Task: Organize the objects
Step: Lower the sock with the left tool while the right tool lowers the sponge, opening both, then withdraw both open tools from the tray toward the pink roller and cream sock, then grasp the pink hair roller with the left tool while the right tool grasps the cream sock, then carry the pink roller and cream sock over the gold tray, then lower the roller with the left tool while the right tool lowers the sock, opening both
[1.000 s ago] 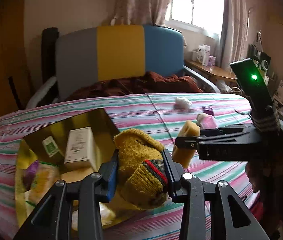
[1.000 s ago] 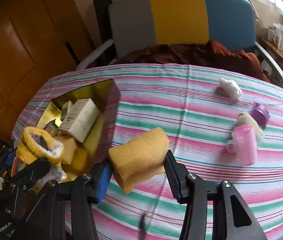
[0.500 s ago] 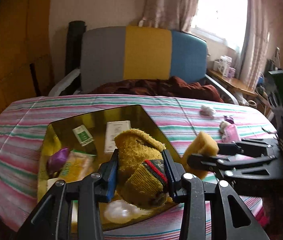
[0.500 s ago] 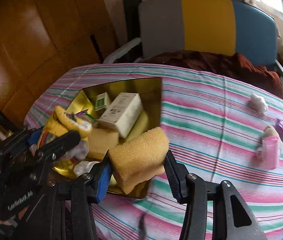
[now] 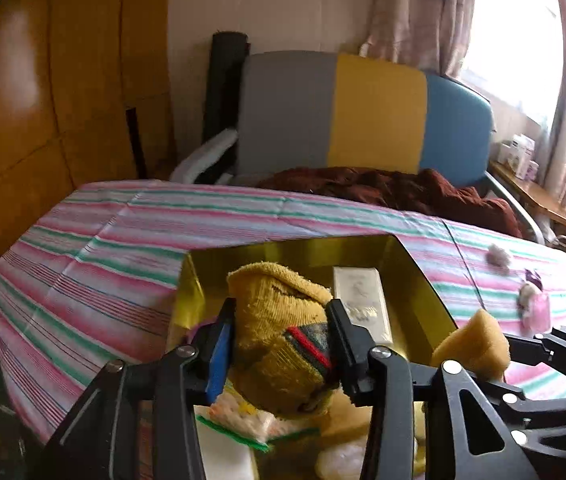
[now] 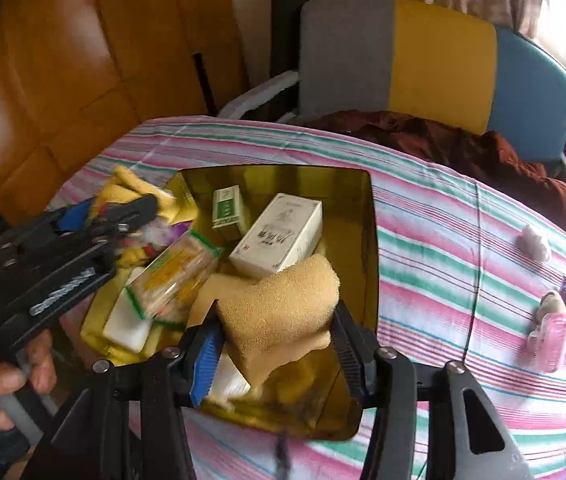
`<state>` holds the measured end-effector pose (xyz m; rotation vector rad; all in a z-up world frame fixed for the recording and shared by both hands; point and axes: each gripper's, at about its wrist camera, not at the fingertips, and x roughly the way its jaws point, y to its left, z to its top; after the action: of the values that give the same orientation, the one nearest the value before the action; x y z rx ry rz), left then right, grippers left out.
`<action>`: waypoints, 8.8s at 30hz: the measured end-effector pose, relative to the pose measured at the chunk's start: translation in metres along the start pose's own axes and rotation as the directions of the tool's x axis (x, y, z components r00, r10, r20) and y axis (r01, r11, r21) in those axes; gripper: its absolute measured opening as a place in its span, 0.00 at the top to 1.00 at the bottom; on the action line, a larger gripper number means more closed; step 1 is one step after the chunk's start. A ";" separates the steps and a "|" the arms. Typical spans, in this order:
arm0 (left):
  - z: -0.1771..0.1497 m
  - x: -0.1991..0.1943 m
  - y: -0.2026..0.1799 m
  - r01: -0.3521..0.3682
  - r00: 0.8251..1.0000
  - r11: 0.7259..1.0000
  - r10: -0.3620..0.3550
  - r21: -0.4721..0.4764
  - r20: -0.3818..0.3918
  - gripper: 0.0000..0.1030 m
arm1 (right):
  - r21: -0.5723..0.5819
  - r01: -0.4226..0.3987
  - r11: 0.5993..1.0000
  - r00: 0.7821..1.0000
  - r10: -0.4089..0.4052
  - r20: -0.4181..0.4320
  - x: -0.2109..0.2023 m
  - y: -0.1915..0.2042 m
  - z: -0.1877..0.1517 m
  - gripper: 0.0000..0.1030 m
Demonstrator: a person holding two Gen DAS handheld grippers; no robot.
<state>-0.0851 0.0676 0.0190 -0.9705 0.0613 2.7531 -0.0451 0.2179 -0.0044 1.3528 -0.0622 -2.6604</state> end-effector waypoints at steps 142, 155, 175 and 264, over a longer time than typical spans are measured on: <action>-0.061 0.061 -0.355 0.526 0.848 0.650 -0.446 0.549 -0.285 0.35 | 0.801 0.038 0.597 0.999 -0.029 -0.025 -0.029 -0.367 -0.101 0.29; -0.073 0.044 -0.315 0.530 0.847 0.704 -0.460 0.473 -0.266 0.35 | 0.547 0.049 0.835 0.978 0.070 -0.195 0.019 -0.305 -0.073 0.29; -0.087 0.026 -0.272 0.505 0.862 0.761 -0.416 0.408 -0.290 0.37 | 0.360 0.221 0.907 0.969 -0.161 -0.188 0.011 -0.291 -0.065 0.49; 0.011 0.022 0.001 0.016 1.000 1.000 -0.016 0.012 0.022 0.37 | 0.057 0.052 0.997 0.998 -0.050 -0.028 0.048 -0.036 0.061 0.47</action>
<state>-0.1087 0.0717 0.0142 -0.9333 0.0661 2.7451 -0.1269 0.2437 -0.0108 1.4250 -0.1029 -2.7016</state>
